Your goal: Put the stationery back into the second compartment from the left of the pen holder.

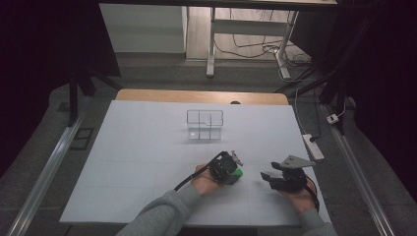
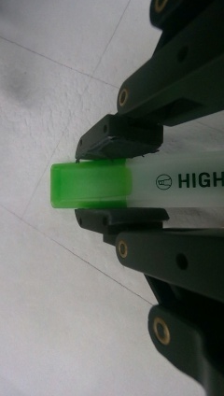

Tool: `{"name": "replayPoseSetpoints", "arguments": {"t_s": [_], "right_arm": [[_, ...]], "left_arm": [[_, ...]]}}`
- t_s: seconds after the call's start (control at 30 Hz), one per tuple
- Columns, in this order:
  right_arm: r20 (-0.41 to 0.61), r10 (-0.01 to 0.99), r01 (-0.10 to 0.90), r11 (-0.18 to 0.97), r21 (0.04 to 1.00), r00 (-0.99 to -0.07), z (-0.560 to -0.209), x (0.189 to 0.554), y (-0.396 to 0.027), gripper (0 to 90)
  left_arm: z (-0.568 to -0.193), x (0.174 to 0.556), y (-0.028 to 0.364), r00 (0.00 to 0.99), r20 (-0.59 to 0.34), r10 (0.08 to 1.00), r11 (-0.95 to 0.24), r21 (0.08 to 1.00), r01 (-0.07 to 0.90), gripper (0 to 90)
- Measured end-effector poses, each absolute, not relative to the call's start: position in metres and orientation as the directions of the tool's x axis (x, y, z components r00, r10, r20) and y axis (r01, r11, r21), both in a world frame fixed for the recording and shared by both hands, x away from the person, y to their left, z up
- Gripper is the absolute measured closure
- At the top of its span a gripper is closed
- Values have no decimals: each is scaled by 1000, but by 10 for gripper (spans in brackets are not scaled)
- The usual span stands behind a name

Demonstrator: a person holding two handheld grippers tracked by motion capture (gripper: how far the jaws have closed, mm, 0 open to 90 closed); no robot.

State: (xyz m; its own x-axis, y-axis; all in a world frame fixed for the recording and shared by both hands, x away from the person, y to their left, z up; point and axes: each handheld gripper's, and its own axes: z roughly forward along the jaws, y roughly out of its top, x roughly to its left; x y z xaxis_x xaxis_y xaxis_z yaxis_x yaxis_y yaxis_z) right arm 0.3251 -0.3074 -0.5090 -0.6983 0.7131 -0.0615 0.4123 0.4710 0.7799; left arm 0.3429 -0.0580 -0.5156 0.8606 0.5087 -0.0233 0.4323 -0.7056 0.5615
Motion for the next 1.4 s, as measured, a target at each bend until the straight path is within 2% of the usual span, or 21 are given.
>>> {"name": "replayPoseSetpoints", "arguments": {"t_s": [0.23, 0.77, 1.4], "right_arm": [[-58, 715, 410, 463, 786, -696, -509, 325, -309, 378], [-57, 715, 409, 461, 788, -696, -509, 325, -308, 378], [-49, 705, 394, 451, 801, -707, -507, 324, -307, 377]], "left_arm": [[-510, 346, -48, 859, -37, 510, -679, 596, 429, 663], [-470, 350, 9, 844, -91, 528, -537, 734, 415, 663], [-438, 364, 57, 834, -119, 538, -409, 829, 382, 662]]}}
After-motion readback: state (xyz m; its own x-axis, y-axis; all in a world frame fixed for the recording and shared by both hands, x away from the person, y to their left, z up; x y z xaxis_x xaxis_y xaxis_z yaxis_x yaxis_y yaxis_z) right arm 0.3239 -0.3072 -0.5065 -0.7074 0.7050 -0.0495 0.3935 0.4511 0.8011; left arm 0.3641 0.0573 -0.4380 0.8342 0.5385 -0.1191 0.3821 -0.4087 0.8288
